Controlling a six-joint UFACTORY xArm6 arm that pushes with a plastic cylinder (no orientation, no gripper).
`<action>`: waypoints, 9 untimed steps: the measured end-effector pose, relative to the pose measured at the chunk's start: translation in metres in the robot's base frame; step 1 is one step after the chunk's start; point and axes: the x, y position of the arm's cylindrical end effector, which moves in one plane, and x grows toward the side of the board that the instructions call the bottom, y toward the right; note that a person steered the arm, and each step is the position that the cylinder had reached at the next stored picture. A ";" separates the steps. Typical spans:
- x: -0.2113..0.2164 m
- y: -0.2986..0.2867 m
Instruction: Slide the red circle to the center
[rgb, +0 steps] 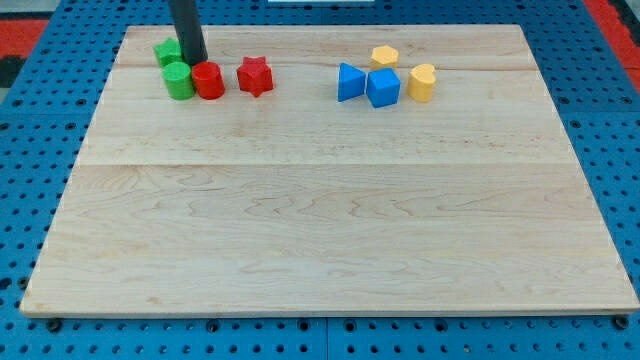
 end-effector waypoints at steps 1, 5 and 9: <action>0.026 0.002; 0.058 0.069; 0.131 0.142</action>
